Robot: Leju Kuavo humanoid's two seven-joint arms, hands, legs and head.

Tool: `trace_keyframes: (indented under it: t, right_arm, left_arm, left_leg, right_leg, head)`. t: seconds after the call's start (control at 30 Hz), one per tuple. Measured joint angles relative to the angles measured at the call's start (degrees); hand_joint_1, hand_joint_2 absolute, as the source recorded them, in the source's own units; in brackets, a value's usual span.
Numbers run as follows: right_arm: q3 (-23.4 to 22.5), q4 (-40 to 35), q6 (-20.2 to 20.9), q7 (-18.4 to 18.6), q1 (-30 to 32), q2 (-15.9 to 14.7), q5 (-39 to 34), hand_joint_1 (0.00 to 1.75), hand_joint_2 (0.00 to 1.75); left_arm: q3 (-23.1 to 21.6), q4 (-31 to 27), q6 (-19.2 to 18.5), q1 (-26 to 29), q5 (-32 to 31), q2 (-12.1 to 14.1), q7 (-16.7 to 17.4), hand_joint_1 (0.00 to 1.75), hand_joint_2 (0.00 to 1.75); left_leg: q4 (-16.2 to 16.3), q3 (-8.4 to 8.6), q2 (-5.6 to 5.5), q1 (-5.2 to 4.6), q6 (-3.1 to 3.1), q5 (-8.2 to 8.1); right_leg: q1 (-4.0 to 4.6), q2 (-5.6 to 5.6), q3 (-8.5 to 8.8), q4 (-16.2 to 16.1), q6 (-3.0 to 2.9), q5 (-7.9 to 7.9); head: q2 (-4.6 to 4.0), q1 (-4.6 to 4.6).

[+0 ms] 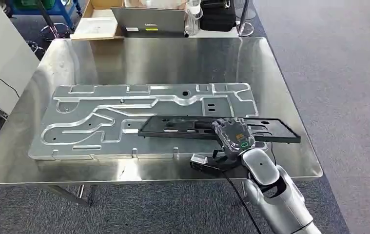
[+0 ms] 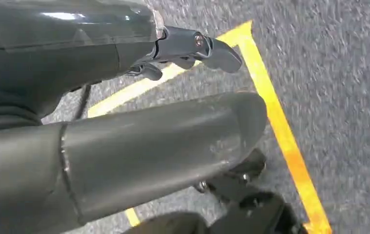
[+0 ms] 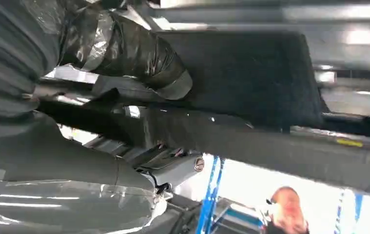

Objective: Take the parts from the cabinet and place them on the table.

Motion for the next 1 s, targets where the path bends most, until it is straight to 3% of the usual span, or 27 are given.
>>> trace_keyframes:
  t: [0.03,0.07,0.1,0.13,0.23,0.3,0.37,0.4,0.43,0.47,0.53,0.57,0.6,0.63,0.7,0.73,0.77,0.8,0.87,0.9,0.93,0.97,1.0]
  right_arm:
    - [-0.4,0.0,0.0,0.0,0.3,-0.1,0.0,1.75,1.75]
    - [-1.0,0.0,-0.1,0.0,0.6,-0.2,0.0,1.75,1.75]
    - [-1.4,0.2,-0.2,0.0,0.9,-0.3,0.0,1.75,1.75]
    - [-1.8,0.3,-0.2,0.1,1.3,-0.3,-0.1,1.75,1.75]
    - [-3.1,-0.1,-0.4,0.0,2.2,-0.4,-0.1,1.75,1.75]
    - [-4.0,-0.2,-0.7,0.0,2.6,-0.4,-0.1,1.75,1.75]
    - [-4.3,-0.2,-0.7,0.0,3.2,-0.4,-0.1,1.75,1.75]
    - [-4.5,-0.2,-0.7,0.0,3.6,-0.4,-0.1,1.75,1.75]
    - [-4.8,-0.2,-0.7,-0.1,4.0,-0.4,0.0,1.75,1.75]
    - [-5.0,-0.2,-0.7,-0.1,4.4,-0.4,0.0,1.75,1.75]
    - [-5.4,-0.3,-0.6,-0.1,4.7,-0.4,0.3,1.75,1.75]
    - [-5.6,-0.3,-0.5,-0.1,4.9,-0.4,0.6,0.00,0.00]
    - [-5.8,-0.3,-0.4,-0.1,4.9,-0.4,0.7,0.00,0.00]
    - [-6.0,-0.3,-0.4,0.0,5.0,-0.4,0.7,0.00,0.00]
    - [-6.3,-0.4,-0.4,-0.1,5.4,-0.4,0.8,0.00,0.00]
    - [-6.4,-0.4,-0.4,-0.1,5.4,-0.4,0.9,0.00,0.00]
    - [-6.6,-0.5,-0.4,-0.1,5.6,-0.4,0.9,0.00,0.00]
    - [-6.7,-0.5,-0.4,-0.2,5.6,-0.3,0.9,0.00,0.00]
    - [-7.1,-0.5,-0.4,-0.2,5.9,-0.3,0.9,0.00,0.00]
    - [-7.2,-0.5,-0.4,-0.2,6.3,-0.3,0.9,0.00,0.00]
    - [-7.2,-0.5,-0.4,-0.2,6.6,-0.3,1.0,0.00,0.00]
    - [-7.2,-0.5,-0.4,-0.3,6.8,-0.3,1.0,0.00,0.00]
    - [-7.3,-0.5,-0.4,-0.3,6.8,-0.3,1.0,0.00,0.00]
  left_arm:
    - [0.0,0.1,0.0,0.1,0.0,0.0,0.0,0.00,0.00]
    - [-0.1,0.2,0.0,0.4,0.0,0.0,-0.1,0.00,0.00]
    - [-0.1,0.2,0.0,0.3,0.0,0.1,-0.1,0.00,0.00]
    - [-0.1,0.2,0.0,0.2,0.0,0.1,-0.2,0.00,0.00]
    - [-0.1,0.3,0.3,0.4,0.0,0.5,0.0,0.00,0.00]
    - [-0.1,0.3,0.6,0.4,0.0,0.5,0.0,0.00,0.00]
    - [-0.1,0.3,0.6,0.4,0.0,0.5,0.1,0.00,0.00]
    - [-0.1,0.3,0.7,0.5,0.0,0.6,0.2,0.00,0.00]
    - [-0.1,0.3,0.8,0.6,0.0,0.7,0.2,0.00,0.00]
    - [-0.1,0.3,0.9,0.7,0.1,0.7,0.2,0.00,0.00]
    - [-0.1,0.3,0.9,0.7,0.1,0.8,0.2,0.00,0.00]
    - [-0.1,0.3,0.9,0.7,0.2,1.0,0.2,0.00,0.00]
    - [-0.1,0.3,0.9,0.6,0.2,1.2,0.2,0.00,1.75]
    - [-0.1,0.3,0.9,0.5,0.2,1.2,0.2,0.00,1.75]
    - [-0.1,0.3,1.0,0.6,0.1,1.3,0.2,0.00,1.75]
    - [-0.2,0.3,1.0,0.7,0.1,1.3,0.2,0.00,1.75]
    - [-0.2,0.3,1.0,0.7,0.0,1.2,0.2,0.00,0.00]
    - [-0.2,0.3,1.0,0.6,0.3,1.2,0.2,0.00,0.00]
    - [-0.2,0.3,1.0,0.4,0.6,1.2,0.2,0.00,0.00]
    - [-0.2,0.3,0.9,0.4,0.6,1.2,0.2,0.00,0.00]
    - [-0.2,0.3,0.9,0.5,0.7,1.2,0.4,0.00,0.00]
    - [-0.2,0.3,0.8,0.5,0.7,1.2,0.5,0.00,0.00]
    - [-0.2,0.3,0.8,0.5,0.7,1.2,0.7,0.00,0.00]
  left_leg:
    - [0.0,0.93,0.01,0.12,-0.40,-0.77]
    - [0.0,0.95,0.04,0.13,-0.95,-1.52]
    - [0.4,1.76,-0.08,0.08,-1.39,-2.01]
    - [0.5,1.32,-0.09,0.04,-1.79,-2.24]
    - [1.3,1.47,0.01,0.17,-2.68,-2.03]
    - [8.0,-1.89,0.32,0.29,-2.94,-2.64]
    - [16.5,-7.28,0.32,0.30,-3.17,-6.82]
    - [19.2,-9.51,0.32,0.30,-3.19,-8.39]
    - [19.8,-10.68,0.32,0.26,-3.06,-8.10]
    - [17.9,-10.65,0.32,0.16,-2.69,-6.09]
    - [9.4,-7.95,0.31,-0.39,-1.42,0.27]
    - [4.3,-6.19,0.35,-0.96,-0.29,3.73]
    - [3.0,-5.99,0.40,-1.24,0.36,2.64]
    - [1.4,-5.58,0.36,-1.30,0.17,1.84]
    - [1.7,-5.49,0.27,-1.49,0.18,2.88]
    - [0.9,-5.13,0.31,-1.17,0.38,3.36]
    - [0.0,-4.52,0.56,-0.68,0.22,3.87]
    - [-0.3,-4.30,0.56,-0.58,0.57,3.94]
    - [-0.2,-4.31,0.55,-0.56,0.66,3.80]
    - [-0.2,-4.31,0.54,-0.56,0.62,3.72]
    - [-0.1,-4.31,0.52,-0.53,0.50,3.63]
    - [0.0,-4.27,0.51,-0.44,0.33,3.51]
    - [0.3,-4.23,0.49,-0.31,0.03,3.25]
  right_leg:
    - [-0.14,-0.15,0.65,-4.4,0.04,4.10]
    - [-0.29,-0.39,0.76,-8.4,0.08,9.19]
    - [0.37,-0.52,0.59,-8.4,-0.34,7.73]
    - [0.65,-0.34,0.62,-8.0,-1.41,8.11]
    - [0.52,-0.15,1.15,-8.4,-2.62,7.70]
    - [0.40,-0.19,2.63,-9.2,-3.38,7.31]
    - [0.66,-0.19,3.35,-9.4,-3.95,6.71]
    - [0.85,-0.16,3.68,-9.3,-4.16,6.40]
    - [1.05,-0.07,4.04,-9.3,-4.21,6.12]
    - [1.28,0.08,4.52,-9.3,-4.27,5.82]
    - [1.82,0.19,5.57,-9.4,-4.31,5.25]
    - [1.72,0.20,5.84,-9.5,-4.35,4.97]
    - [2.17,0.22,6.05,-9.3,-4.10,4.80]
    - [1.99,0.22,5.51,-9.1,-3.87,4.71]
    - [1.69,0.28,5.55,-9.3,-3.20,4.64]
    - [1.97,0.29,5.80,-9.5,-2.83,4.64]
    - [1.80,0.20,5.80,-8.7,-2.54,3.94]
    - [1.77,0.15,4.85,-6.6,-2.20,2.30]
    - [1.27,0.16,0.62,1.9,-1.56,-2.19]
    - [1.00,0.15,-1.49,5.8,-1.23,-3.57]
    - [0.75,0.14,-2.78,7.9,-0.97,-3.62]
    - [0.49,0.09,-2.60,7.0,-0.70,-2.25]
    - [0.20,0.02,-1.01,3.3,-0.44,0.44]
  head:
    - [0.00,0.00]
    - [0.00,0.02]
    - [0.00,-0.07]
    - [0.00,0.00]
    - [0.00,0.04]
    - [0.00,0.02]
    - [0.00,0.02]
    - [0.00,0.02]
    - [0.00,0.02]
    - [0.00,0.02]
    - [0.00,0.02]
    - [0.00,0.04]
    - [0.00,0.04]
    - [0.00,0.04]
    - [0.00,0.04]
    - [0.00,0.02]
    - [0.00,0.04]
    - [0.00,0.04]
    - [0.00,0.04]
    - [0.00,0.04]
    - [0.00,0.04]
    - [0.00,0.04]
    - [0.00,0.04]
